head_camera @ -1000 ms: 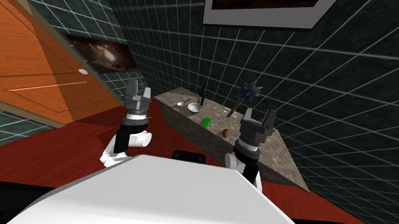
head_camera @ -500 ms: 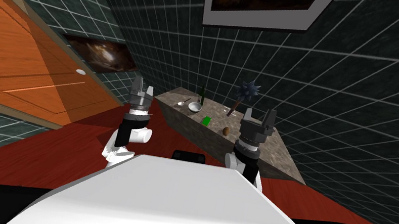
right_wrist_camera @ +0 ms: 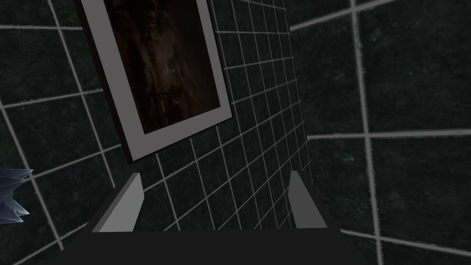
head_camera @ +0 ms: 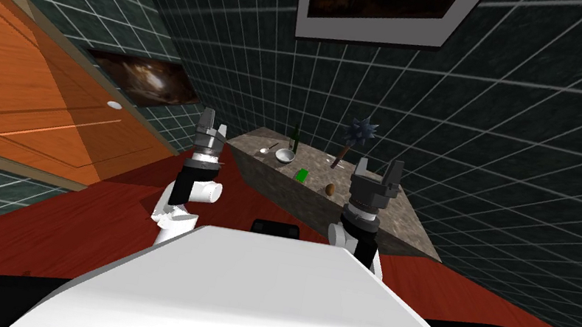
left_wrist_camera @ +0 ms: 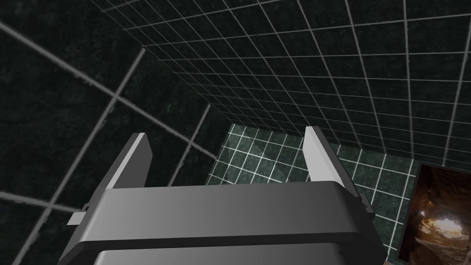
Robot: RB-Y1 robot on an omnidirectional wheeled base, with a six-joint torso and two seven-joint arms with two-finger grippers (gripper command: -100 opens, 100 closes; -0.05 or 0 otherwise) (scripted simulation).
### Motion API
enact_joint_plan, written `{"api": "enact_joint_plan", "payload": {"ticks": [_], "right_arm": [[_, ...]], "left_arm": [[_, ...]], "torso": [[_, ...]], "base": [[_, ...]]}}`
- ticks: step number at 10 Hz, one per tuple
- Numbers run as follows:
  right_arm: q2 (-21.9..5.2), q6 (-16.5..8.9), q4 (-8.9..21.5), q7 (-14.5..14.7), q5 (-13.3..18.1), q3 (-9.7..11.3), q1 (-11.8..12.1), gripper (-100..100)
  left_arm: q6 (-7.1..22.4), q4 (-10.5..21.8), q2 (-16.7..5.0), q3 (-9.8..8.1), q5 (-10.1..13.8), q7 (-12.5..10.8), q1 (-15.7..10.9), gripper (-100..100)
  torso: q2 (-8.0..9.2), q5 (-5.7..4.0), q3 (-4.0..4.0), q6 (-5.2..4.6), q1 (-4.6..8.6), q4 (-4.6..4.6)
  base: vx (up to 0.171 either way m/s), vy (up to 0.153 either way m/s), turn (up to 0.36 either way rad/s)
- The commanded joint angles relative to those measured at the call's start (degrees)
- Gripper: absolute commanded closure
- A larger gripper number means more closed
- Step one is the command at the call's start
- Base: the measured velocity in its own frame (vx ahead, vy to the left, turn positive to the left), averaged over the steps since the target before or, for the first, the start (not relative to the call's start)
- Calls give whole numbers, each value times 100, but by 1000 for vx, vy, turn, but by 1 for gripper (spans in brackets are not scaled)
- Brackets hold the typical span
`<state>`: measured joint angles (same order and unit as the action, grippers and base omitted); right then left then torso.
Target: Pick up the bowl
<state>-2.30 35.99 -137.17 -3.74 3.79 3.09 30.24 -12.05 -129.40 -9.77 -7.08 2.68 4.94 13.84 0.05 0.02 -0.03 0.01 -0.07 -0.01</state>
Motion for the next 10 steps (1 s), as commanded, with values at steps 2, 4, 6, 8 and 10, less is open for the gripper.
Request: {"api": "enact_joint_plan", "payload": {"ticks": [2,4,6,8,10], "right_arm": [[0,0,0,0,0,0,0,0],[0,0,0,0,0,0,0,0],[0,0,0,0,0,0,0,0],[0,0,0,0,0,0,0,0],[0,0,0,0,0,0,0,0]], "left_arm": [[432,42,-60,-62,18,4,-207,-100],[690,84,-107,-114,31,19,-420,-100],[1001,131,-152,-167,44,35,-634,-100],[1298,131,-152,-167,44,35,-634,-100],[1635,185,-194,-219,59,54,-850,-100]], "torso": [[0,0,0,-2,-2,0],[-1,0,0,0,1,0],[-1,1,1,0,-3,0],[2,1,-1,0,-5,0],[-2,-1,1,-1,1,0]], "base": [[-24,24,-47],[-16,19,-29],[-22,32,-59],[-21,20,-10],[-17,20,-53]]}}
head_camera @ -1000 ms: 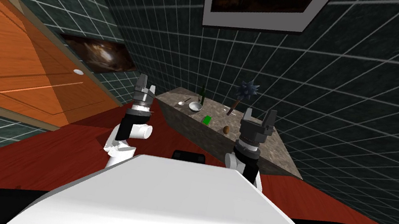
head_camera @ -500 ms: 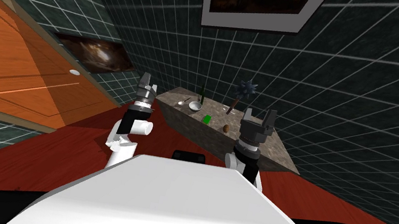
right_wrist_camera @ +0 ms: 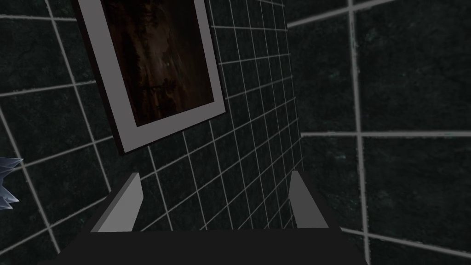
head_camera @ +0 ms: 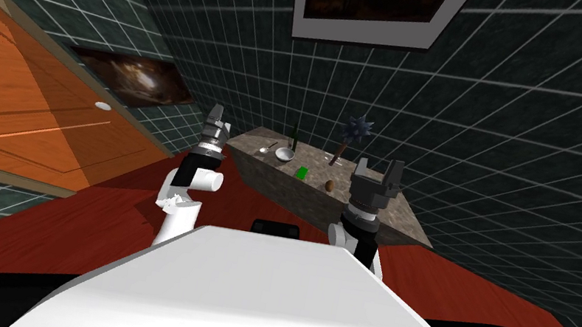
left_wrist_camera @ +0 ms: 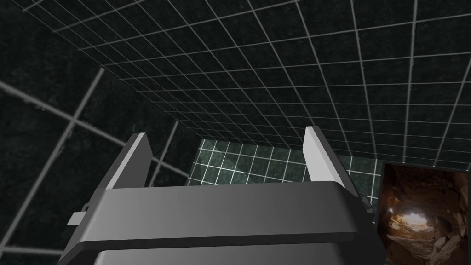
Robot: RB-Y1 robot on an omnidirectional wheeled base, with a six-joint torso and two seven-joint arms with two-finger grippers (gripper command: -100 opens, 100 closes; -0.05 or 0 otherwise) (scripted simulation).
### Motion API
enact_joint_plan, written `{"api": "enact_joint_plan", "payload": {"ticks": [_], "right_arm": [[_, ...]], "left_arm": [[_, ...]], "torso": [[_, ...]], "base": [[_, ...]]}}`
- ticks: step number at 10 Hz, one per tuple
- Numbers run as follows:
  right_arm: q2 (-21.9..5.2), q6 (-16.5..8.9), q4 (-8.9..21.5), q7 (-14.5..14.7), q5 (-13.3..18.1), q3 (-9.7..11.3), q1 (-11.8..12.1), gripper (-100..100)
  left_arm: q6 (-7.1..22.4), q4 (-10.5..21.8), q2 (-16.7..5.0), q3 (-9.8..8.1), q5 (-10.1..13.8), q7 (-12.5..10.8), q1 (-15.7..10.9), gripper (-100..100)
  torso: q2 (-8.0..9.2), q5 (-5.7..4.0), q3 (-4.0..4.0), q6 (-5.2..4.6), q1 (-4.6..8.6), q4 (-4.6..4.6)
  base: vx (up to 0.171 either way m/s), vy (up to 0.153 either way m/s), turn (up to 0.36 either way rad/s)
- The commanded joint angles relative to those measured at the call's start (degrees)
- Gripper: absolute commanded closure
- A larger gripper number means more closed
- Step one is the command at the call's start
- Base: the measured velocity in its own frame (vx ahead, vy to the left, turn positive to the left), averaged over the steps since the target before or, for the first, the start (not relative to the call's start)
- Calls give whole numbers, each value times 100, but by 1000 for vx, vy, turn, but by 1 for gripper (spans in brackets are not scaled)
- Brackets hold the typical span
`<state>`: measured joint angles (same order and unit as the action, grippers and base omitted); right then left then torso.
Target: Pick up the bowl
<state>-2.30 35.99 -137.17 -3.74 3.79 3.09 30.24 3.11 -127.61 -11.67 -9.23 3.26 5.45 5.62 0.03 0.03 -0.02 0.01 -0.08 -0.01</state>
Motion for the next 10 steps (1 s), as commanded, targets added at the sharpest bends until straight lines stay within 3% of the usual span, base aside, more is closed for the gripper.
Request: {"api": "enact_joint_plan", "payload": {"ticks": [1,2,4,5,7,8,10], "right_arm": [[0,0,0,0,0,0,0,0],[0,0,0,0,0,0,0,0],[0,0,0,0,0,0,0,0],[0,0,0,0,0,0,0,0],[0,0,0,0,0,0,0,0],[0,0,0,0,0,0,0,0],[0,0,0,0,0,0,0,0]], "left_arm": [[223,7,-3,-5,1,4,-28,-100],[426,67,-44,-56,16,25,-244,-100],[675,67,-44,-56,16,25,-244,-100],[900,134,-83,-108,33,48,-460,-100],[1134,134,-83,-108,33,48,-460,-100],[1358,207,-123,-158,50,74,-676,-100],[1598,207,-123,-158,50,74,-676,-100]], "torso": [[0,0,0,0,0,0],[-2,0,1,1,3,0],[-2,0,1,0,3,0],[-3,-1,2,1,5,1],[-2,0,1,1,3,1],[-3,-1,2,1,5,1],[-3,-1,2,1,5,1]], "base": [[-9,11,-2],[-17,14,-67],[-9,12,-23],[-12,14,-72],[-9,12,-21],[-10,6,-70],[-6,8,-24]]}}
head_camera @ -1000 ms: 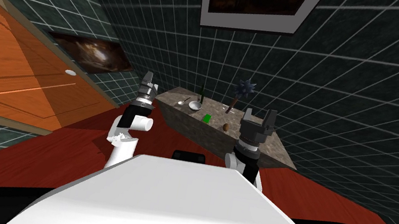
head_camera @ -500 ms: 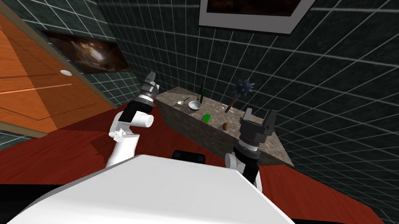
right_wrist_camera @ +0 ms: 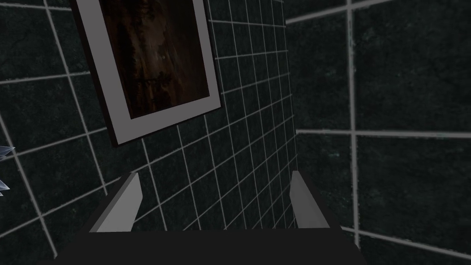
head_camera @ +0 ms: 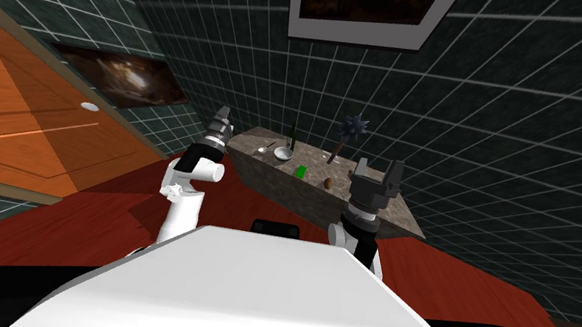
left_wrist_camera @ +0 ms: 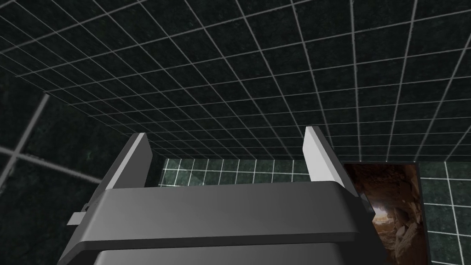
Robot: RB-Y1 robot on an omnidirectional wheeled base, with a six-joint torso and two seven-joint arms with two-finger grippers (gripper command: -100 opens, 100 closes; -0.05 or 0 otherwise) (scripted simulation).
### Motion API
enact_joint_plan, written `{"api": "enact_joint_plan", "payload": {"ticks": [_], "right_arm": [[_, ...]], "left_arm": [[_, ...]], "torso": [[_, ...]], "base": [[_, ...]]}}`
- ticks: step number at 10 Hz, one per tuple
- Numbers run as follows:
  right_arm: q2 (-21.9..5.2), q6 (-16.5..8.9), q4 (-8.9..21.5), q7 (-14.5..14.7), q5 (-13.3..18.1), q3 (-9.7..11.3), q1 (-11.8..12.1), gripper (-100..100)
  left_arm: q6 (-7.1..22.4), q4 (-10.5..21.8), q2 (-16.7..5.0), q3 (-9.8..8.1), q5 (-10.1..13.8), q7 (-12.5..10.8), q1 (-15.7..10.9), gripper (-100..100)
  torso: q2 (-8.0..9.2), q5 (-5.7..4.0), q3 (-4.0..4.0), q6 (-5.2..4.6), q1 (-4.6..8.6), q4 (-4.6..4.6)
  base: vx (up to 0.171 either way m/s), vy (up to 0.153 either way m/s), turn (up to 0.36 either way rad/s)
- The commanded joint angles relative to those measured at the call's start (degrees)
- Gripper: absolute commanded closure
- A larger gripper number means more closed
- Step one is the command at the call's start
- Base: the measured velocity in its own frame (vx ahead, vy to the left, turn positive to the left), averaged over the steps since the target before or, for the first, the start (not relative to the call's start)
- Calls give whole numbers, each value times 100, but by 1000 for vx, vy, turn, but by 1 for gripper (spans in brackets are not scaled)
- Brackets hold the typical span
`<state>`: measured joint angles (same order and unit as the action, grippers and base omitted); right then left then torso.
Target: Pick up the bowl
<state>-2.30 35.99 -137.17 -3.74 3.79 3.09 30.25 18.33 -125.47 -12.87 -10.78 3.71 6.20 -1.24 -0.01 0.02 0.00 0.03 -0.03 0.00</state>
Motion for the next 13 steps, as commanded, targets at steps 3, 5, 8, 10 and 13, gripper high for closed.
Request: {"api": "enact_joint_plan", "payload": {"ticks": [3,5,8,10,13], "right_arm": [[0,0,0,0,0,0,0,0],[0,0,0,0,0,0,0,0],[0,0,0,0,0,0,0,0],[0,0,0,0,0,0,0,0],[0,0,0,0,0,0,0,0]], "left_arm": [[543,73,-46,-51,22,29,-203,-100],[883,161,-93,-97,41,62,-409,-100],[1341,257,-144,-141,61,98,-609,-100],[1663,363,-198,-181,81,137,-799,-100],[2147,480,-254,-218,103,180,-977,-100]], "torso": [[0,0,0,0,0,0],[-2,-1,1,-2,3,0],[-3,-1,2,-2,5,1],[-3,-1,2,0,4,1],[-3,-1,2,1,4,1]], "base": [[-4,4,-43],[-2,-1,-64],[1,-3,-46],[3,-7,-33],[5,-8,-50]]}}
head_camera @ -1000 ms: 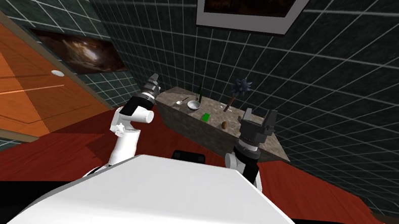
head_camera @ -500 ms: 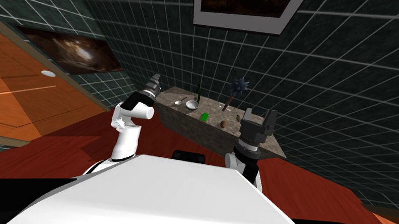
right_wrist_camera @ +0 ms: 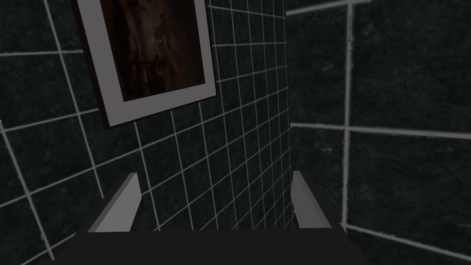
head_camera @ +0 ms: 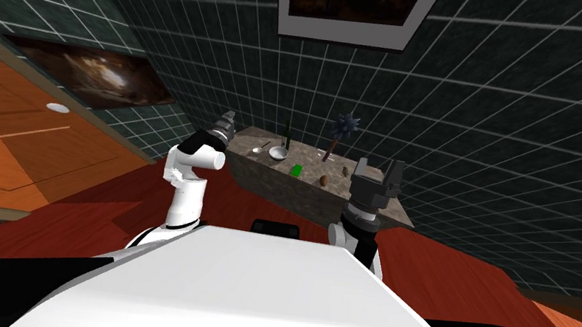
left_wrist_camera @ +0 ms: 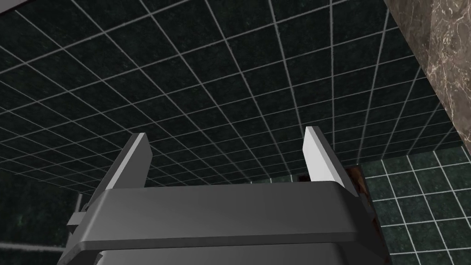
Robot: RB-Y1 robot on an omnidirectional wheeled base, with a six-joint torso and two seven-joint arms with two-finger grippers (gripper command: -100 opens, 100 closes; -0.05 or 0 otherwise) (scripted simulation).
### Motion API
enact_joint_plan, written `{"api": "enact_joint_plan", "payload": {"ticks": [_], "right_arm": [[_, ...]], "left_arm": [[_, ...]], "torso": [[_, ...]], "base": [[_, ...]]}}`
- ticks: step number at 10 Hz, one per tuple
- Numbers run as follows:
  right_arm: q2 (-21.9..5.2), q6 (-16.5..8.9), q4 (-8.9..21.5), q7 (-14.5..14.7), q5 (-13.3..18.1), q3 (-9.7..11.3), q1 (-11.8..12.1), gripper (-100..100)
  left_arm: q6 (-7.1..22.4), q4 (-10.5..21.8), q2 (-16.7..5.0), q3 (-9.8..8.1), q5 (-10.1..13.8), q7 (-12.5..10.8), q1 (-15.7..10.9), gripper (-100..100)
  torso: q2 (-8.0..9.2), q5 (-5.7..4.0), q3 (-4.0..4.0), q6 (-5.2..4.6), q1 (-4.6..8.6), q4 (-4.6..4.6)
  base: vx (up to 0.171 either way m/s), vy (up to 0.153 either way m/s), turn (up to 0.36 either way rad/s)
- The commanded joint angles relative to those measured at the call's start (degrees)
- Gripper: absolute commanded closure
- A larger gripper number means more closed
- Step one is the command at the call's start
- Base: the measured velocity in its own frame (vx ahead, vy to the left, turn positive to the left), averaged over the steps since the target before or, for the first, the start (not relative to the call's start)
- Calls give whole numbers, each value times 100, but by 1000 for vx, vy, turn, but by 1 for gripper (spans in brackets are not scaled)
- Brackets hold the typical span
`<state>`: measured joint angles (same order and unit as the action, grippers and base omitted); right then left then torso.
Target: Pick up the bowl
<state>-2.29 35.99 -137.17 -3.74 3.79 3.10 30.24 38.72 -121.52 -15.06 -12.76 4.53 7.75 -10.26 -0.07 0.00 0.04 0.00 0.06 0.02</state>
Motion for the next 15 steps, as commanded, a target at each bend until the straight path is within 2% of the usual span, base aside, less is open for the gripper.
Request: {"api": "enact_joint_plan", "payload": {"ticks": [1,2,3,5,6,7,8,9,11,12,15], "right_arm": [[0,0,0,0,0,0,0,0],[0,0,0,0,0,0,0,0],[0,0,0,0,0,0,1,0],[0,0,0,0,0,0,1,0],[0,0,0,0,0,0,1,0],[0,0,0,0,0,0,0,0],[0,0,0,0,0,0,1,0],[0,0,0,0,0,0,1,0],[0,0,0,0,0,0,1,0],[0,0,0,0,0,0,1,0],[0,0,0,0,0,0,1,0]], "left_arm": [[286,85,-35,-20,21,25,-74,-100],[347,85,-35,-20,21,25,-74,-100],[550,213,-93,-52,43,70,-240,-100],[794,213,-93,-52,43,70,-240,-100],[1019,350,-153,-80,66,119,-392,-100],[1190,350,-153,-80,66,119,-392,-100],[1232,350,-153,-80,66,119,-392,-100],[1461,496,-214,-104,90,170,-530,-100],[1661,496,-214,-104,90,170,-530,-100],[1906,646,-275,-124,114,222,-657,-100],[2423,800,-333,-142,138,275,-774,-100]], "torso": [[0,0,0,0,0,0],[-1,0,1,3,0,1],[1,1,0,4,-3,0],[-3,0,2,3,3,1],[0,0,0,4,-1,0],[-2,-1,1,0,4,1],[-3,-1,2,3,3,1],[-1,0,1,4,-1,1],[-4,-1,3,3,5,1],[-1,0,1,4,0,1],[-14,-2,8,1,12,4]], "base": [[12,-16,-50],[7,-9,17],[15,-21,-86],[13,-16,-24],[15,-25,-99],[21,-24,-46],[12,-12,15],[20,-33,-81],[19,-19,-26],[25,-30,-82],[44,-41,-63]]}}
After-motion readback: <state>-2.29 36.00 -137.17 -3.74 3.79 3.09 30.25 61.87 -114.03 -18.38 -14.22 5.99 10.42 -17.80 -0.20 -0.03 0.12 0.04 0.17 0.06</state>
